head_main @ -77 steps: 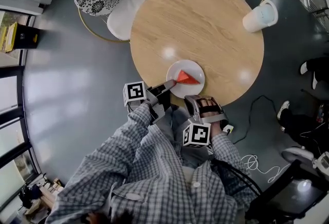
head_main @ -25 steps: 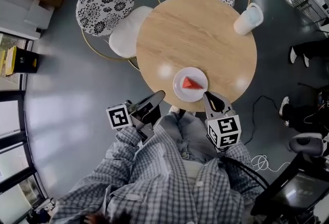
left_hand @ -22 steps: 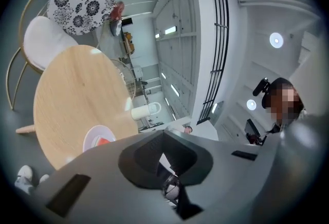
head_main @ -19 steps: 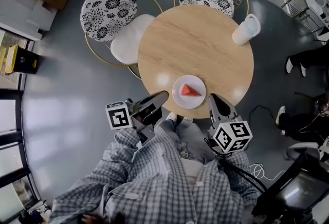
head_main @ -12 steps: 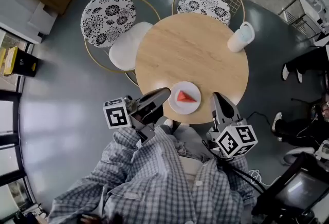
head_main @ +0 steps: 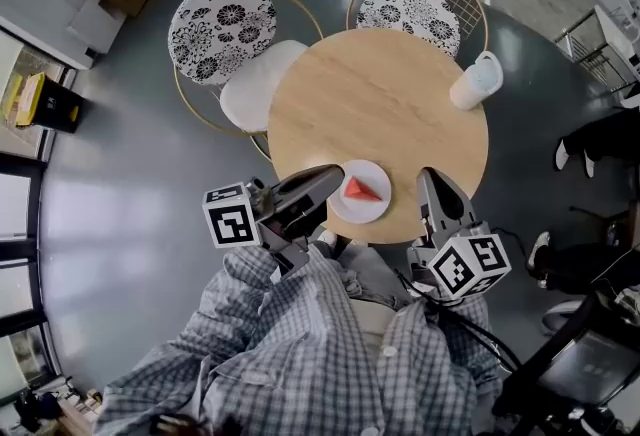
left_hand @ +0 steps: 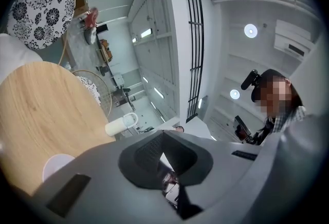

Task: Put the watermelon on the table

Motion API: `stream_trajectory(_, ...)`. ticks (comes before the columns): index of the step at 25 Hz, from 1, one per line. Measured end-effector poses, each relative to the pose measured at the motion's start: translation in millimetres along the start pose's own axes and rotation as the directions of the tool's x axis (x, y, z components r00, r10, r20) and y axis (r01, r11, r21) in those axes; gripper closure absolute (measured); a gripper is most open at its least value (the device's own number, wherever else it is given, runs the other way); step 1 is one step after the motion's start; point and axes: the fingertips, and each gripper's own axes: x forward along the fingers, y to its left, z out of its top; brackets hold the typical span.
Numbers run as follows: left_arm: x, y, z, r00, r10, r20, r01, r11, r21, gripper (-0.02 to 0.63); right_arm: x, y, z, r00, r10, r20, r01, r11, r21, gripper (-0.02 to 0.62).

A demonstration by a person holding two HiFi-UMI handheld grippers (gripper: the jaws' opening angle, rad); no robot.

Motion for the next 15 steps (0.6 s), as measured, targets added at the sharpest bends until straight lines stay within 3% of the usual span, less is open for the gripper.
stream_trajectory(15, 1, 14, -13, 0.995, 0.095, -0.037, -0.094, 0.995, 0.027, 0.600, -2, -14, -7, 1.000, 0.011, -0.010, -0.011, 1.000, 0.023, 0.586)
